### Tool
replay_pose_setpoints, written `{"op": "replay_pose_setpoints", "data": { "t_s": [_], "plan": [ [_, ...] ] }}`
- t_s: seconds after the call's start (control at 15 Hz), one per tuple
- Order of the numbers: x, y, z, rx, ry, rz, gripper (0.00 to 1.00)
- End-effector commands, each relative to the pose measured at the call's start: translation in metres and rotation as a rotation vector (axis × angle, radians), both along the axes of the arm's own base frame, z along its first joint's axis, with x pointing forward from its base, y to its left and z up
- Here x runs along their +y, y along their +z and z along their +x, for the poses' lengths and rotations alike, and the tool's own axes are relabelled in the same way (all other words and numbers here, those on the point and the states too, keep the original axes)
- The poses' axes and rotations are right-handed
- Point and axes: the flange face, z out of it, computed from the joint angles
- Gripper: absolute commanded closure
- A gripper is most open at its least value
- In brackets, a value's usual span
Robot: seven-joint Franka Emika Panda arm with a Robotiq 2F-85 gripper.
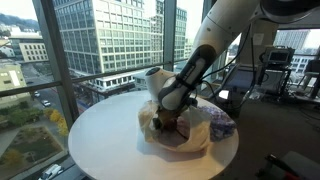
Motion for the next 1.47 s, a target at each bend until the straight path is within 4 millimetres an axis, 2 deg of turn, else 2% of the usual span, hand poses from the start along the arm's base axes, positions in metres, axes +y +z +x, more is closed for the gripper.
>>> {"op": "replay_pose_setpoints", "data": {
  "t_s": [0.0, 0.33, 0.53, 0.67, 0.8, 0.93, 1.2, 1.27, 1.4],
  "plan": [
    [-0.004, -0.003, 0.015, -0.006, 0.055, 0.027, 0.27],
    [0.003, 0.005, 0.006, 0.007, 0.052, 0.008, 0.65],
    [0.013, 0.021, -0.013, 0.057, -0.075, -0.044, 0.75],
    [0.022, 0.038, -0.026, 0.090, -0.178, -0.094, 0.90],
    [0.031, 0.060, -0.042, 0.129, -0.274, -0.159, 0.95],
    [0.039, 0.087, -0.060, 0.166, -0.369, -0.224, 0.90],
    [0.043, 0.155, -0.099, 0.262, -0.561, -0.318, 0.88],
    [0.041, 0.172, -0.104, 0.252, -0.619, -0.319, 0.89],
    [0.033, 0.207, -0.099, 0.178, -0.702, -0.269, 0.89]
  ]
}}
